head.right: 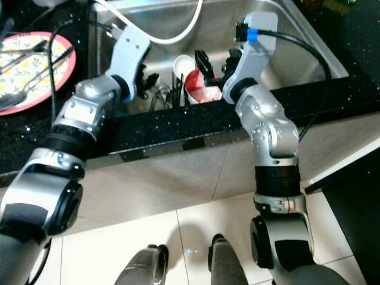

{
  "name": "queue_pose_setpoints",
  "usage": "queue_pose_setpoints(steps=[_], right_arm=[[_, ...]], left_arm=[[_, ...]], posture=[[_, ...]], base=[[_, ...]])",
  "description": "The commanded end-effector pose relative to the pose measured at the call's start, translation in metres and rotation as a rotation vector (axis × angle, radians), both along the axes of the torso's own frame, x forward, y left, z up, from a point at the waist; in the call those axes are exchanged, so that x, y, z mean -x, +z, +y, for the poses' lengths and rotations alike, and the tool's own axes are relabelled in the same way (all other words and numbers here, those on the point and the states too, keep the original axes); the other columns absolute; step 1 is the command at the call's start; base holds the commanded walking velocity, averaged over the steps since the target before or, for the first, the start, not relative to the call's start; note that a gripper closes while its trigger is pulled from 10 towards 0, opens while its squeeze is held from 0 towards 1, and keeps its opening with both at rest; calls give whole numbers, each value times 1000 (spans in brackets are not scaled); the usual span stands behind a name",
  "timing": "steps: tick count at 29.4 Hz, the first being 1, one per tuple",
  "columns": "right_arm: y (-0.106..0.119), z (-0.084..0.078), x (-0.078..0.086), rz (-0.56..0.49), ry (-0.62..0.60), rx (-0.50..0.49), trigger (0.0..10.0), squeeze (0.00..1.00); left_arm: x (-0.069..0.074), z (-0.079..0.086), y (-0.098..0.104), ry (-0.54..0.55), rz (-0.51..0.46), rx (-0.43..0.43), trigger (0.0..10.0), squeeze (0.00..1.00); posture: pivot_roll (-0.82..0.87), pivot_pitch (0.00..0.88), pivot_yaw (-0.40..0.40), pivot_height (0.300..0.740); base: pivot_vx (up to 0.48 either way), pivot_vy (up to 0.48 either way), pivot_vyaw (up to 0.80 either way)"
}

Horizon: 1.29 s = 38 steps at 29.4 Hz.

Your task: Kitchen organization

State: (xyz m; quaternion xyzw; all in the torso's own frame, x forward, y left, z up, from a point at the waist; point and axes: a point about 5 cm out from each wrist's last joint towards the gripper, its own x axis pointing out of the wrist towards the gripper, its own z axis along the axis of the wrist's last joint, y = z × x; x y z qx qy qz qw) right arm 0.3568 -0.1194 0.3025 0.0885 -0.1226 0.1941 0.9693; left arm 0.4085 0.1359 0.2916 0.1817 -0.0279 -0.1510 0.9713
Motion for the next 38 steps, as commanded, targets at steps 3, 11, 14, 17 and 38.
queue_pose_setpoints(steps=[3,11,14,17,38], right_arm=[[-2,3,0,11,18,-4,10000,0],[-3,5,-1,15,26,-9,10000,0],[-3,5,-1,16,25,-11,10000,0],[-4,5,-1,17,23,-12,10000,0],[-3,7,-3,19,36,-11,10000,0]], left_arm=[[6,19,33,168,-86,-78,10000,0],[36,75,102,246,-213,-102,10000,0],[48,115,109,359,-145,-91,10000,0],[52,130,101,389,-76,-95,10000,0],[82,146,77,159,248,150,10000,0]], posture=[[114,247,4,740],[135,251,6,740],[142,250,12,740],[143,251,15,740],[150,257,-1,740]], base=[[0,0,0],[0,0,0],[0,0,0],[0,0,0],[0,0,0]])
